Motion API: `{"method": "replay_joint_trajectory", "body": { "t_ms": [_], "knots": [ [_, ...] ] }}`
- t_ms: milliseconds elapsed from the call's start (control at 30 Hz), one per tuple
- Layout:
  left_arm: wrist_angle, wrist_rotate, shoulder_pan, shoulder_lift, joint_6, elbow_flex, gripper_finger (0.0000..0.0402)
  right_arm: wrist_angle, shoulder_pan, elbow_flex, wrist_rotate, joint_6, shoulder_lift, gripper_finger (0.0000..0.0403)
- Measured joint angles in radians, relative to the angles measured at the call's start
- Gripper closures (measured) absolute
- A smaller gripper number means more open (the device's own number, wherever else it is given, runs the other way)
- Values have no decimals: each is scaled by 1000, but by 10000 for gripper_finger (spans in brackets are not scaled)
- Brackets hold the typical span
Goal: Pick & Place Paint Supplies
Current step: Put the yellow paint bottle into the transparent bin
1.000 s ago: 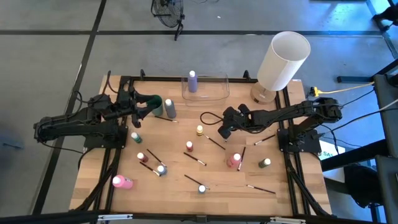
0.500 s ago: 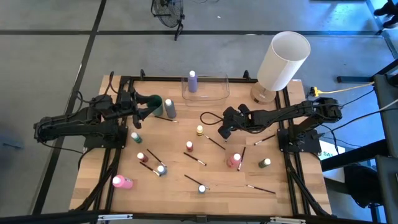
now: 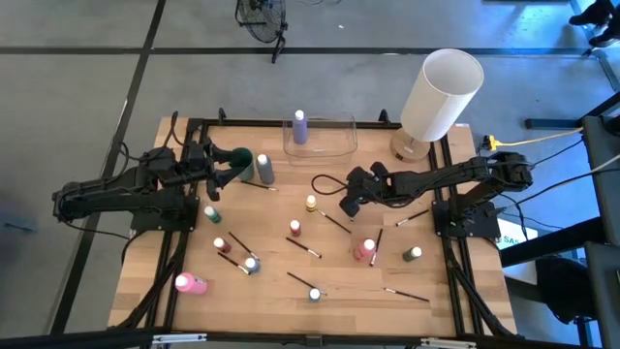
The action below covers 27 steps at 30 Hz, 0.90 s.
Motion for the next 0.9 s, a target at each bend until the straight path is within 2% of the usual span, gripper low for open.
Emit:
{"method": "replay_joint_trajectory", "body": {
  "t_ms": [900],
  "knots": [
    [0,1,0,0,1,0,172,-39,13,28,8,-11,1,267]
  ]
}}
